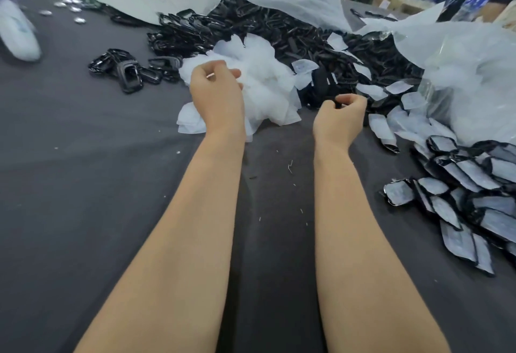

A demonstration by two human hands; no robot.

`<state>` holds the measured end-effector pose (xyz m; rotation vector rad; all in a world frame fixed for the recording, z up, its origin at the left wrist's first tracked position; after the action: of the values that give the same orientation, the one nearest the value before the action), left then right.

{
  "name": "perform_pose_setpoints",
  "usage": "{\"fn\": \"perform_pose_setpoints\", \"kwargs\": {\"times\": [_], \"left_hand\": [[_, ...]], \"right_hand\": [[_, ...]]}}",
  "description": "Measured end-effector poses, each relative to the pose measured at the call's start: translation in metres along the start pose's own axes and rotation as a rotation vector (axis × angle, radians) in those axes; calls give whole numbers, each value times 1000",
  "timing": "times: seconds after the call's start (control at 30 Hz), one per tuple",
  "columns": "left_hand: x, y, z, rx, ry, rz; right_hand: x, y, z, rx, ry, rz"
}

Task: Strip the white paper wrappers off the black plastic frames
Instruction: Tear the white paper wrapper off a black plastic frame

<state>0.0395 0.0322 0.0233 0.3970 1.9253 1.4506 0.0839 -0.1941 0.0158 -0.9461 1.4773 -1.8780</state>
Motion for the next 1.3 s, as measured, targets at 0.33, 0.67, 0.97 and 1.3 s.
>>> {"fn": "perform_pose_setpoints", "kwargs": {"times": [0.33,0.67,0.97,1.3], "left_hand": [[-49,-17,-40,-116,-372,322],[-23,-1,-27,-161,-137,229],[-21,-19,-37,195,-161,-52],[-44,-27,-42,60,-360,180]], "right_hand": [[-4,-18,-12,72,-242,57],[-6,-29,-40,249,-494,-152],[-28,-14,-63,302,-768,-714],[7,2,2,107,-351,-347]]}}
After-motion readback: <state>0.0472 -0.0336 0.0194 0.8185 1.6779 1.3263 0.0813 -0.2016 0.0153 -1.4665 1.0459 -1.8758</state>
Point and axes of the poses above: each hand's wrist, its own z-axis towards the middle knuckle, its own x-axis out of the back of the hand, y = z × x, the point moved 8 cm from there along z, towards the middle knuckle, and after that the axes turned 3 degrees about y, right-handed, at the moved point
